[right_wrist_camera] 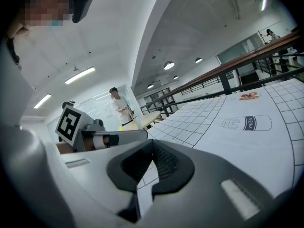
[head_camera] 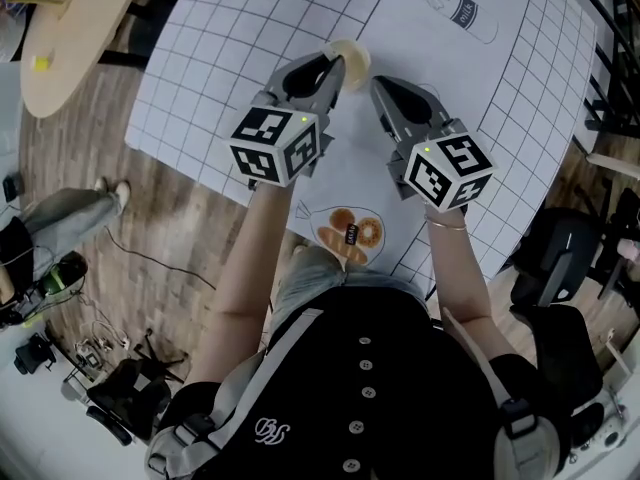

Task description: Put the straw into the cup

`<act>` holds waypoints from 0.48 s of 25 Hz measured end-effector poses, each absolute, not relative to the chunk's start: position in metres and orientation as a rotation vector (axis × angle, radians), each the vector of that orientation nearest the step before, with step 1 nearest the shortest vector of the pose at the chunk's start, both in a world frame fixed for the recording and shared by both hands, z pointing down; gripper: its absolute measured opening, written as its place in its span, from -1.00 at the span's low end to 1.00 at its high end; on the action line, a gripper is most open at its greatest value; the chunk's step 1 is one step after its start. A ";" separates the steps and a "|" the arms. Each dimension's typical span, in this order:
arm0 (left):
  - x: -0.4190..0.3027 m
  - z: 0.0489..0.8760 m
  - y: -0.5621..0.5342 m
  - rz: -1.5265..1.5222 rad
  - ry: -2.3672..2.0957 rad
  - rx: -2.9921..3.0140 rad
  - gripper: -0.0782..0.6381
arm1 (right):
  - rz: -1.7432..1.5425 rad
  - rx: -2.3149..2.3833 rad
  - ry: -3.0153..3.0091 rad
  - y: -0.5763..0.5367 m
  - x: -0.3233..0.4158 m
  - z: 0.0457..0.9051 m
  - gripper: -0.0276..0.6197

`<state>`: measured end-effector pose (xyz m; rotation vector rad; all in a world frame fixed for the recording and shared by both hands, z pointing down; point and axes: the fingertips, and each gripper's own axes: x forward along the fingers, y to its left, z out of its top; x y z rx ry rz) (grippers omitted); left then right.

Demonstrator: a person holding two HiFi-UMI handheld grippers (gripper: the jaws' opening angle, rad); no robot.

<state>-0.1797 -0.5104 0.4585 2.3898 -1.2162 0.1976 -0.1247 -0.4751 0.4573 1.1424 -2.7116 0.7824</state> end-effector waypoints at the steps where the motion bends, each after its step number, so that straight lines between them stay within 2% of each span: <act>1: -0.179 0.462 -0.510 0.208 -1.216 2.384 -0.65 | 0.786 1.135 -2.704 -0.474 -0.125 0.459 -0.91; 12: -0.177 0.486 -0.508 0.283 -1.241 2.311 -0.65 | 0.789 1.151 -2.671 -0.474 -0.116 0.468 -0.91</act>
